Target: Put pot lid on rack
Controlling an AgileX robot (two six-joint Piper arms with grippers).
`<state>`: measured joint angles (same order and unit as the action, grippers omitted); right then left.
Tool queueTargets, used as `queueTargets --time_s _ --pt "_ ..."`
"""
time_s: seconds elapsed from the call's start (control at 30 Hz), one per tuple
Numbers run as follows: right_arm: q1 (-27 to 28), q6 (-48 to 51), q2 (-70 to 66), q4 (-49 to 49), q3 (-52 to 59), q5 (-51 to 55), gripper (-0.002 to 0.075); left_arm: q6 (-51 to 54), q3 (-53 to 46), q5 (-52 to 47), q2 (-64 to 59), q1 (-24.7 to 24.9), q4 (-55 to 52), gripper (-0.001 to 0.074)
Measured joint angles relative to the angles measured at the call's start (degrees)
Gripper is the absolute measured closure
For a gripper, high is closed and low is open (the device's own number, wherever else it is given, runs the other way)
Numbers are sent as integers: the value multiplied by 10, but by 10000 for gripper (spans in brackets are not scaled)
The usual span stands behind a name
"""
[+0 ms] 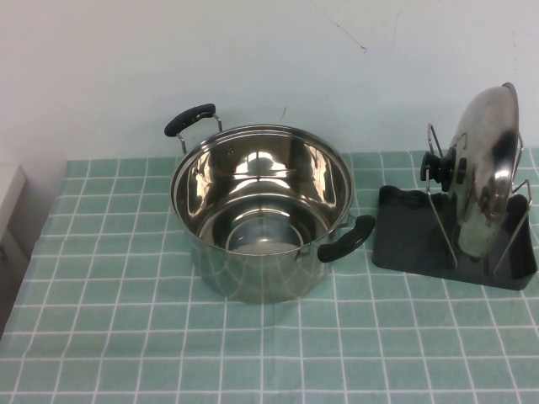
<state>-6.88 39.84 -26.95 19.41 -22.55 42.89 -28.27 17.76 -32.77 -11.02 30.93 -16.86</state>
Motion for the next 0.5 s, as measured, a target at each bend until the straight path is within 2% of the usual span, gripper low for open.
queueTargets --time_s 0.13,0.27,0.4,0.5 --pt "0 0 0 1 0 0 725 80 -61 144 21 -105 39 736" --pt "0 0 0 2 0 0 725 102 -144 256 71 -171 70 736" --pt "0 0 0 2 0 0 725 104 -189 261 113 -212 104 737" --pt "0 0 0 4 0 1 725 104 -192 221 116 -230 117 737"
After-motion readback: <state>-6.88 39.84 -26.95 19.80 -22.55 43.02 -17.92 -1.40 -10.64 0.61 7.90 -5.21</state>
